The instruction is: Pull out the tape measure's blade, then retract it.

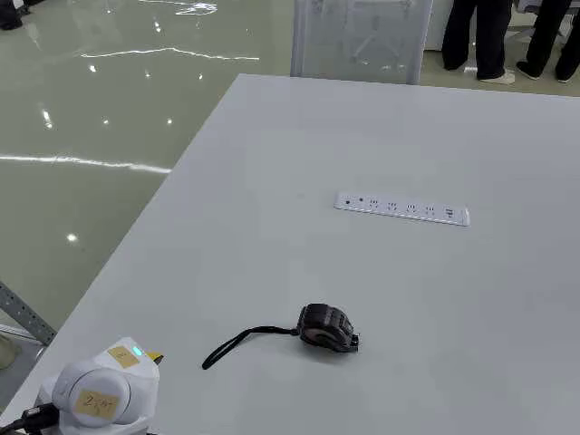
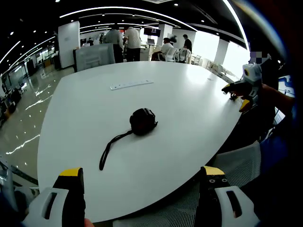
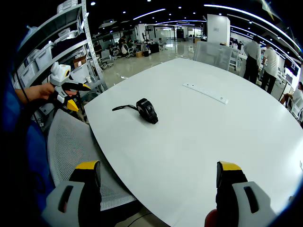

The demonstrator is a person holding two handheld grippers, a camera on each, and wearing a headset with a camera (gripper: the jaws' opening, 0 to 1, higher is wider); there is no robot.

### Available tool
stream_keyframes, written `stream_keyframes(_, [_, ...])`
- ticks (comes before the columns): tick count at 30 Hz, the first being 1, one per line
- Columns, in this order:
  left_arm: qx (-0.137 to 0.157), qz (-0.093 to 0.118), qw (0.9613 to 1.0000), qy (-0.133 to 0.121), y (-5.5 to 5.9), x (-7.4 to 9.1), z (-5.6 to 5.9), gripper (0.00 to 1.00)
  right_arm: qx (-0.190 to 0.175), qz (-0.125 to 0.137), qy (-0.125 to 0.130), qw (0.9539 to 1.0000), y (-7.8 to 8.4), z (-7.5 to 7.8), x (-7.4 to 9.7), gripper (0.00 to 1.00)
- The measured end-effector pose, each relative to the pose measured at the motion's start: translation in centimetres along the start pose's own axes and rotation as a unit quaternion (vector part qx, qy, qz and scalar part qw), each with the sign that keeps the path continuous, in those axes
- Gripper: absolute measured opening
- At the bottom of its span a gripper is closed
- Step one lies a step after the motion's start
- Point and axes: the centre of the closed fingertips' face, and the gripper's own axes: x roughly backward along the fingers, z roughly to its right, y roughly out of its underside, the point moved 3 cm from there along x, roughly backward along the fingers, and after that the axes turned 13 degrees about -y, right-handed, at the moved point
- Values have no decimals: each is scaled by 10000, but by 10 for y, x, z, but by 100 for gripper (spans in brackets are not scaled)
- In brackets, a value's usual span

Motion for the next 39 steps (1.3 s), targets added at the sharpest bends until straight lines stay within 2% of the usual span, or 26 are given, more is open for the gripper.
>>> stream_keyframes(15, [-32,-34,10000,21,1,-2,0,98,-21,-6,39,10000,1,3,4,98])
stream_keyframes(19, [-52,-36,10000,24,1,-4,0,98,25,-62,21,10000,2,5,-2,98])
stream_keyframes(39, [-214,45,9996,158,-16,-23,11,98,173,-68,-160,9997,-7,9,-20,97])
